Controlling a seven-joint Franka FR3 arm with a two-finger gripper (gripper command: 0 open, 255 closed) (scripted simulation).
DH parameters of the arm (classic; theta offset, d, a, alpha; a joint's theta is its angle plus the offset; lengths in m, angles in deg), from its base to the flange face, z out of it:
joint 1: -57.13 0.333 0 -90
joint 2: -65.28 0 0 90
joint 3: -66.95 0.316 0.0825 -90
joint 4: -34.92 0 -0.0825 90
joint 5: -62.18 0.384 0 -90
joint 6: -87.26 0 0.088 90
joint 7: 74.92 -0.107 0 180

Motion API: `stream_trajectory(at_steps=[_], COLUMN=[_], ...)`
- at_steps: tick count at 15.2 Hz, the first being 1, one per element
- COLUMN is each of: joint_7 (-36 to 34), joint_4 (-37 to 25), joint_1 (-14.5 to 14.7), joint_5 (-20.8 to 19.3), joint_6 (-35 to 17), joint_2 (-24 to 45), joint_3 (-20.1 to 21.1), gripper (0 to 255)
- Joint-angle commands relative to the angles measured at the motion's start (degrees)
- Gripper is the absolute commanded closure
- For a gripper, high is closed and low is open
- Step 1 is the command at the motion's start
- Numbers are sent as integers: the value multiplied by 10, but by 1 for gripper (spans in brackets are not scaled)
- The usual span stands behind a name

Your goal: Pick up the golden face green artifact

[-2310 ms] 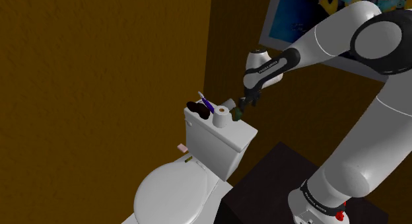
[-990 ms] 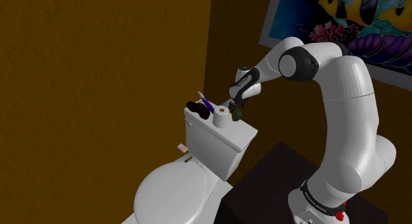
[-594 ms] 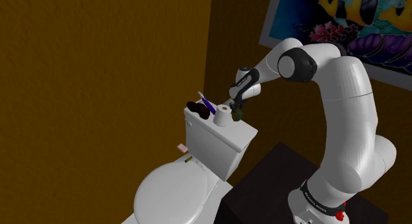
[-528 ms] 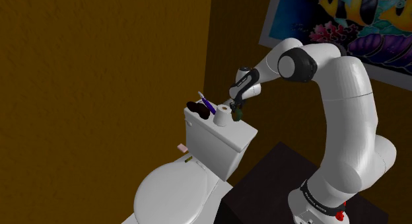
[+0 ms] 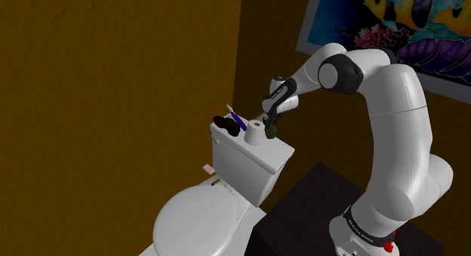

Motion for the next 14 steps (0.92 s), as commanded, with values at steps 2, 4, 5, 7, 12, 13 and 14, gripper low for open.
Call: stream_trajectory(at_steps=[2,4,5,7,12,13,14], joint_7=[0,0,1,1,2,2,2], joint_4=[8,11,13,15,19,19,19], joint_1=[3,5,5,6,9,10,10], joint_5=[-2,-3,-4,-5,-8,-9,-9], joint_6=[13,23,28,38,64,69,70], joint_2=[-15,-28,-34,-47,-77,-83,-84], joint_3=[-1,-3,-3,-5,-8,-9,-9], gripper=[255,255,255,255,255,255,255])
